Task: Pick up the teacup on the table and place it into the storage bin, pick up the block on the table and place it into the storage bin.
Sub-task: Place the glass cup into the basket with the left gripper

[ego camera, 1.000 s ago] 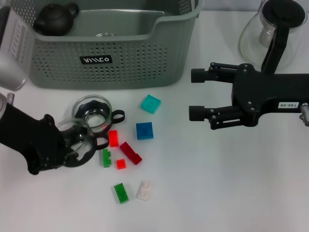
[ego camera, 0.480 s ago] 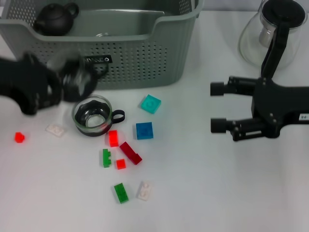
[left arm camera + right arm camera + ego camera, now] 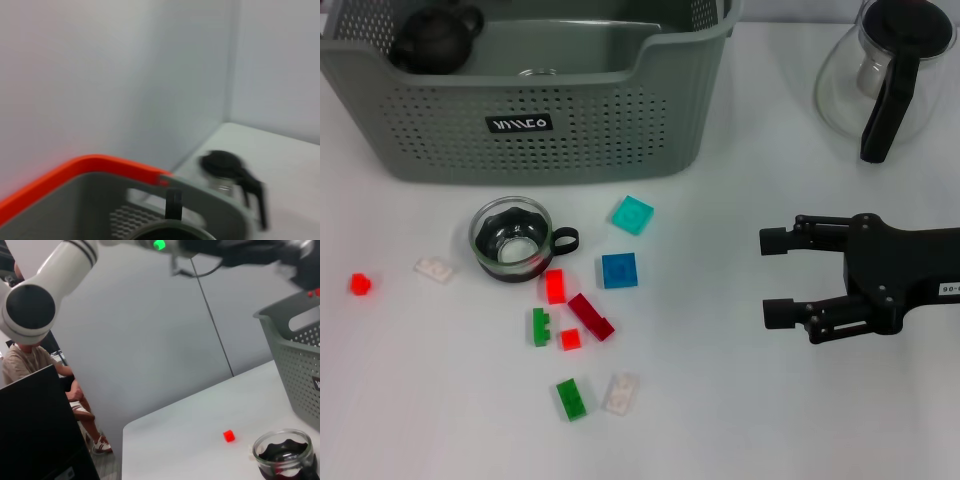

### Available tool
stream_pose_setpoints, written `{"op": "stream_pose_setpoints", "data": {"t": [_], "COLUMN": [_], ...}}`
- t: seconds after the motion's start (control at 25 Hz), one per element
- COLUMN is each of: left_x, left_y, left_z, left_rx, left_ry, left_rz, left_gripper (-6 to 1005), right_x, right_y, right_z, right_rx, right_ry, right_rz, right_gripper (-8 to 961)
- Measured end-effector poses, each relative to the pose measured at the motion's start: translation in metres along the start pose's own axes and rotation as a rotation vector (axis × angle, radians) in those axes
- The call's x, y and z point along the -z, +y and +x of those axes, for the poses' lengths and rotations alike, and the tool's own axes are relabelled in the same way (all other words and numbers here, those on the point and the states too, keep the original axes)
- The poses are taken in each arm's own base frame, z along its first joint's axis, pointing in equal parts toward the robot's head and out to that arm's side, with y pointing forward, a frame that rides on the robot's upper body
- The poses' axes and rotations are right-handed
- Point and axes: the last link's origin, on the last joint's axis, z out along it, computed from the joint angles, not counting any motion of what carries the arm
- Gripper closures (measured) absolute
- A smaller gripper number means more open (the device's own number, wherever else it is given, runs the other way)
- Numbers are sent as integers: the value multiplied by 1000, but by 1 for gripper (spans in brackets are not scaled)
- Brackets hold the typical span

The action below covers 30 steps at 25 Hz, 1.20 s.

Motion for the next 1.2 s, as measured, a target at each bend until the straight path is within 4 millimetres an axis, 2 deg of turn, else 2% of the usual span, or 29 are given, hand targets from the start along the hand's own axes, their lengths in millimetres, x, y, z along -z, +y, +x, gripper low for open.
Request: {"op": "stream_pose_setpoints", "data": {"t": [0.16, 0.32, 0.56, 0.72, 0.92, 1.2], "left_x": [-37, -77, -121, -144, -158, -165], "left_y": [-27, -48, -64, -63, -56, -52], "left_z": [13, 14, 6, 0, -3, -9], "left_rx": [69, 112, 114, 69, 16, 8], "left_ry": [-45, -115, -217, -288, -331, -346], "left_rz": [96, 174, 256, 314, 337, 342], "left_gripper": [937, 937, 937, 937, 937, 938], "right_x": [0, -4, -10, -21, -32, -49], "right_y": [0, -1, -5, -15, -23, -32], "right_z": [2, 1, -3, -4, -6, -7], "right_rx": [-13, -16, -20, -12, 8, 43], "right_ry": [9, 23, 63, 123, 170, 251], "right_rz": [-1, -9, -16, 7, 31, 53], "right_gripper": [8, 8, 8, 8, 8, 8]}}
